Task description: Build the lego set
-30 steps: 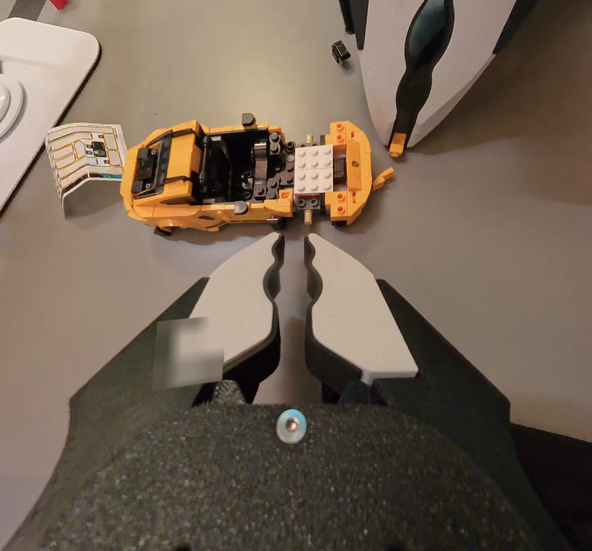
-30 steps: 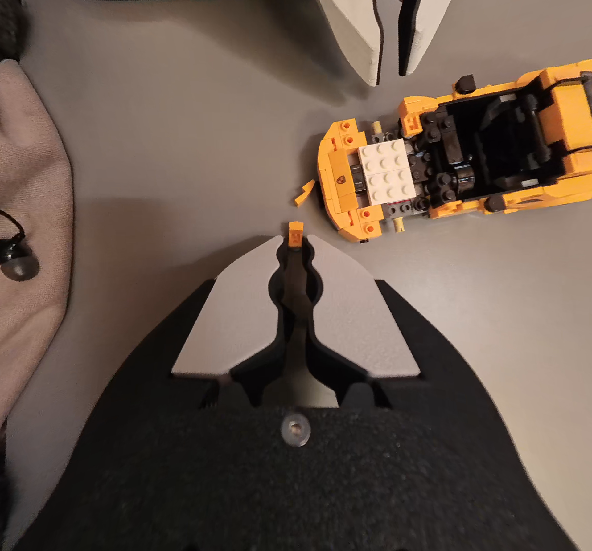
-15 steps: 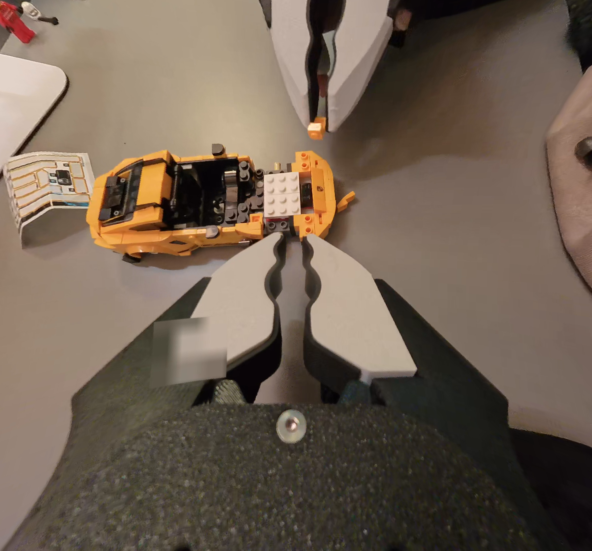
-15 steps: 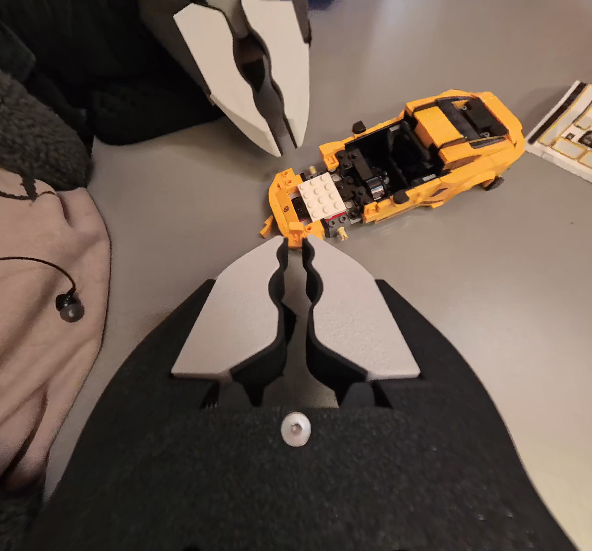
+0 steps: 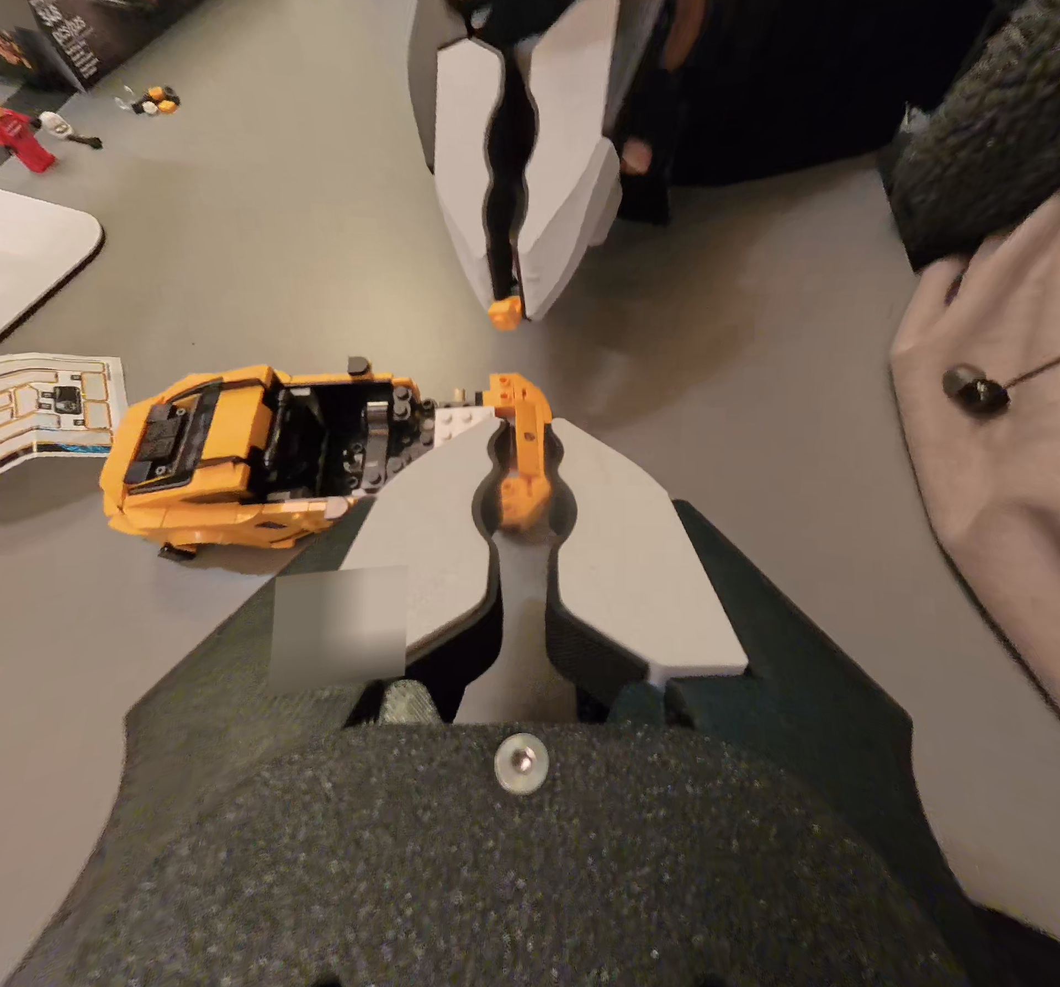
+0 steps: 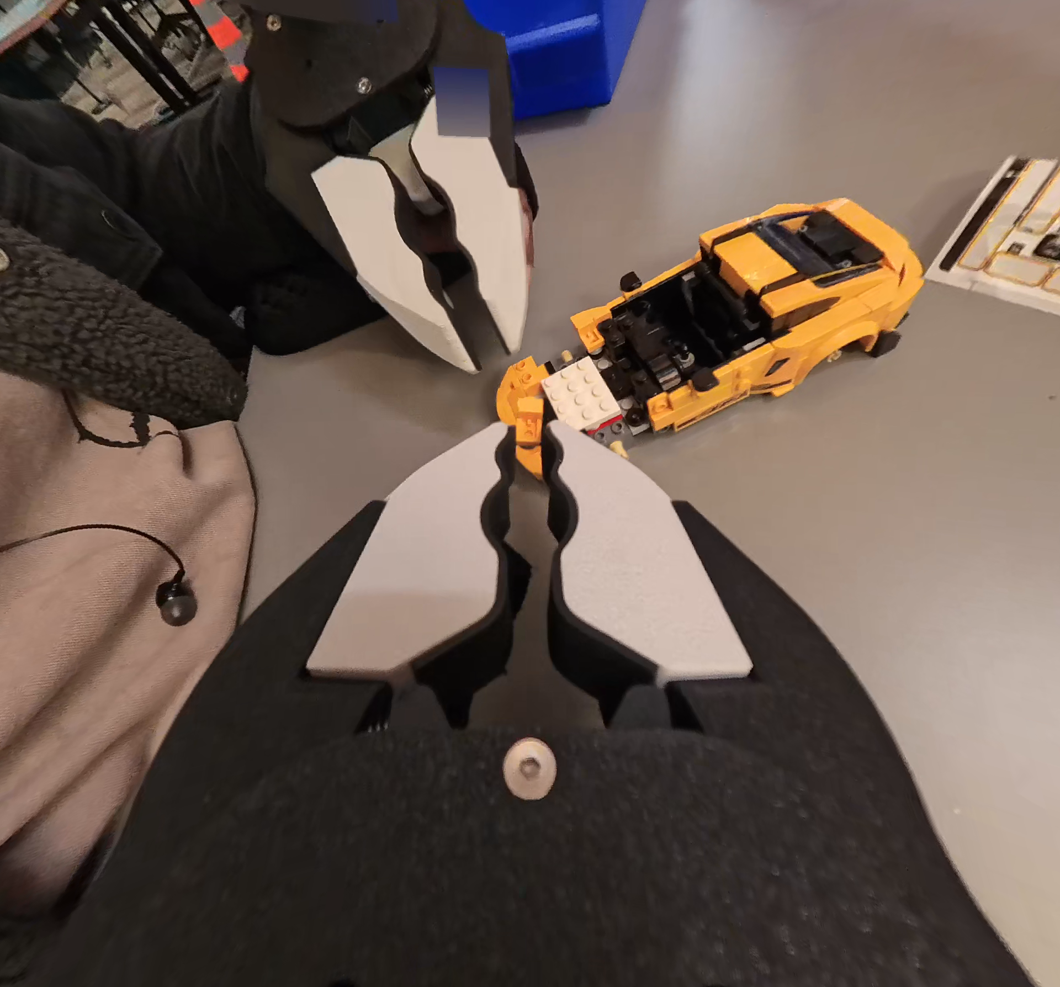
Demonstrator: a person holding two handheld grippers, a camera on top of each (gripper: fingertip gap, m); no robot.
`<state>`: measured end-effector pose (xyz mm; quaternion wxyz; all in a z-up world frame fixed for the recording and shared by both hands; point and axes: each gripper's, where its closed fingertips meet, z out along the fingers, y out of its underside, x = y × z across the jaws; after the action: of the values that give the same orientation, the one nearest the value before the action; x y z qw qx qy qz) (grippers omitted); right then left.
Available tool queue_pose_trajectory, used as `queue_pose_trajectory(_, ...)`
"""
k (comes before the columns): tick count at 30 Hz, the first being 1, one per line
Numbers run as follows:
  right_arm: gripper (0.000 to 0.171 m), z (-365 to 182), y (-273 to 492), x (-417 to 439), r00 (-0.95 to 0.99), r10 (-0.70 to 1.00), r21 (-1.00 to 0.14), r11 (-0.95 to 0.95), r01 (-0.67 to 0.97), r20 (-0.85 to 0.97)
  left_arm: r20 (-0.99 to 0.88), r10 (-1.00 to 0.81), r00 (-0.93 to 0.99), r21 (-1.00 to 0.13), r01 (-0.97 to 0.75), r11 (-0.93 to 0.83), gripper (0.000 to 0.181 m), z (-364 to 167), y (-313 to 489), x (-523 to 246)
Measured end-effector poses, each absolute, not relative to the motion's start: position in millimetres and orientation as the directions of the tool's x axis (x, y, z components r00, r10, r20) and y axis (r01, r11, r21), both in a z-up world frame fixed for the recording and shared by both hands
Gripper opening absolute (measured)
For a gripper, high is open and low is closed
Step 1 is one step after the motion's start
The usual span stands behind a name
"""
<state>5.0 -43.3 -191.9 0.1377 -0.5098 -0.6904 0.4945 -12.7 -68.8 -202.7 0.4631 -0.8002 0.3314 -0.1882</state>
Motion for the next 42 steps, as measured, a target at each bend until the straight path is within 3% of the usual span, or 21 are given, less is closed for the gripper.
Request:
queue_pose_trajectory(7,0.008,-192.6,-40.2,-5.1,-0.434,0.897,-0.852,0.165,0.497,-0.080,0.209,-0.620,0.756,-0.900,-0.099,-0.425,0.010,-180.8,-58.8,3.4)
queue_pose_trajectory(16,0.008,-195.8,-48.9,-6.0,-0.422,0.902,-0.823,0.311,0.476,0.097,0.234,-0.567,0.790,-0.884,-0.070,-0.462,0.007,-187.8,-57.1,5.6)
queue_pose_trajectory(21,0.008,-207.9,-49.2,5.3,-0.342,0.932,-0.764,0.308,0.567,0.121,0.254,-0.537,0.805,-0.847,-0.083,-0.524,0.009,-201.6,-59.6,14.1)
queue_pose_trajectory(29,0.008,-224.7,-60.9,21.7,-0.289,0.948,-0.725,0.291,0.624,0.131,0.216,-0.562,0.798,-0.788,-0.198,-0.584,0.008,-223.2,-69.5,31.1)
queue_pose_trajectory(34,0.010,-236.1,-80.2,38.9,-0.350,0.934,-0.702,0.297,0.647,0.072,0.124,-0.703,0.700,-0.744,-0.404,-0.533,0.007,-237.7,-86.5,43.6)
queue_pose_trajectory(42,0.015,-239.7,-99.5,62.3,-0.535,0.843,-0.698,0.348,0.626,-0.059,-0.104,-0.938,0.331,-0.639,-0.745,-0.192,0.007,-247.0,-107.0,58.9)
